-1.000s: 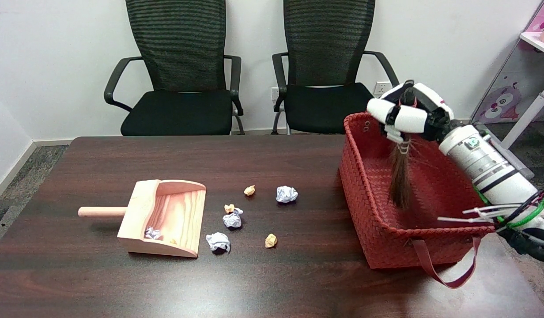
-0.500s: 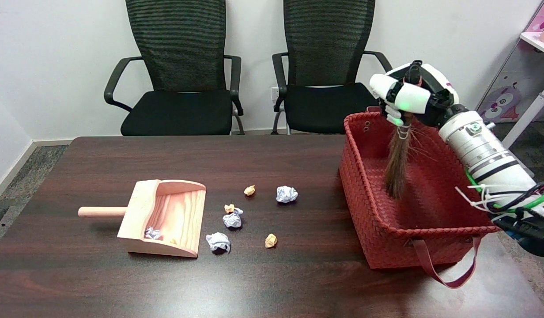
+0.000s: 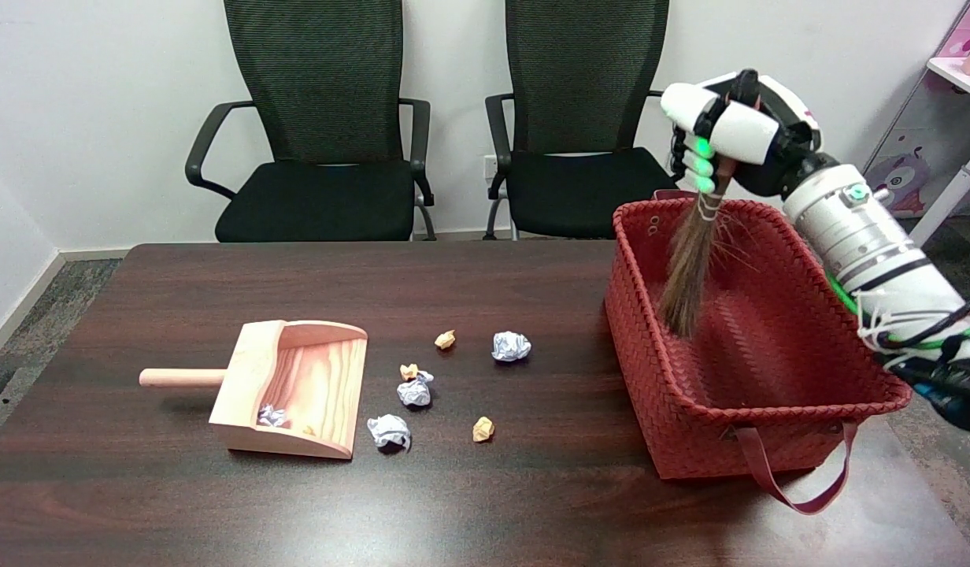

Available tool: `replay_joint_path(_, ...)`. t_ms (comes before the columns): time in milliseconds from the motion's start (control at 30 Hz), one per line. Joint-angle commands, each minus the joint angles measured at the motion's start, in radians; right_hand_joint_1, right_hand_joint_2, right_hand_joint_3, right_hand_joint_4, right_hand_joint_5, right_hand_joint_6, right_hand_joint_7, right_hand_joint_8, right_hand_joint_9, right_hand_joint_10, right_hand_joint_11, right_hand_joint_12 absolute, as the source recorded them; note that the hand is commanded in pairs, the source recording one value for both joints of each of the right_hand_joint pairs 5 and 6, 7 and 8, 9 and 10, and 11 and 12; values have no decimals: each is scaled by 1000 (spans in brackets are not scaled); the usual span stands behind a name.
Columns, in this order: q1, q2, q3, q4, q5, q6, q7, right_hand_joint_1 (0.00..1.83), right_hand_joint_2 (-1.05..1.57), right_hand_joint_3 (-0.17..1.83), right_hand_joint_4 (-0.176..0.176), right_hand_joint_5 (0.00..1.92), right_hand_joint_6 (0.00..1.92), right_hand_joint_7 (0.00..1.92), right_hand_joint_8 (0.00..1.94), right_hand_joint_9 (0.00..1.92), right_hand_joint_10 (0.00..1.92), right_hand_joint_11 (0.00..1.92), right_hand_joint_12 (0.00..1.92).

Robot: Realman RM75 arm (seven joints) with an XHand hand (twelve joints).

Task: Pick up the broom by its handle.

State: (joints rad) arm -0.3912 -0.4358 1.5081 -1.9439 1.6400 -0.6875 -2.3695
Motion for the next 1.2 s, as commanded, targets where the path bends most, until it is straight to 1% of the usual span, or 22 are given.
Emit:
replay_joint_path(33, 31, 9, 435, -27, 168, 599, 67, 975, 1571, 1329, 176, 1920, 1920, 1920, 1920, 1920, 1920, 1920, 1920)
replay_joint_path(100, 31, 9, 519, -13, 169, 704, 68, 971, 1571, 1315, 176, 1920, 1920, 1920, 1920, 1920, 1920, 1920, 1920)
replay_joint_path(133, 33, 10, 578, -1, 169, 787, 69, 969, 1571, 1298, 176, 1920, 1920, 1920, 1920, 1920, 1920, 1920, 1920)
replay_joint_path(233, 49, 16, 670, 22, 185, 963, 69, 966, 1571, 1237, 176, 1920, 1920, 1920, 1920, 1920, 1920, 1920, 1920)
replay_joint_path(300, 62, 21, 686, 30, 209, 1012, 70, 952, 1571, 1208, 176, 1920, 1920, 1920, 1920, 1920, 1920, 1920, 1920)
replay_joint_path(367, 74, 23, 681, 30, 234, 1023, 70, 939, 1571, 1195, 176, 1920, 1920, 1920, 1920, 1920, 1920, 1920, 1920)
replay_joint_path(567, 104, 30, 687, -4, 253, 1022, 70, 922, 1571, 1186, 176, 1920, 1920, 1920, 1920, 1920, 1920, 1920, 1920)
replay_joint_path(733, 121, 32, 657, -42, 257, 973, 93, 921, 1559, 1213, 176, 1920, 1920, 1920, 1920, 1920, 1920, 1920, 1920)
replay_joint_path(867, 150, 36, 524, -56, 259, 838, 157, 933, 1537, 1253, 176, 1920, 1920, 1920, 1920, 1920, 1920, 1920, 1920)
replay_joint_path(900, 173, 40, 469, -56, 259, 795, 163, 936, 1532, 1260, 176, 1920, 1920, 1920, 1920, 1920, 1920, 1920, 1920)
replay_joint_path(1000, 203, 49, 364, -53, 247, 704, 157, 949, 1522, 1273, 176, 1920, 1920, 1920, 1920, 1920, 1920, 1920, 1920)
replay_joint_path(1133, 210, 51, 317, -55, 216, 660, 142, 968, 1505, 1324, 176, 1920, 1920, 1920, 1920, 1920, 1920, 1920, 1920)
replay_joint_path(1200, 212, 52, 297, -59, 172, 646, 138, 973, 1500, 1345, 176, 1920, 1920, 1920, 1920, 1920, 1920, 1920, 1920)
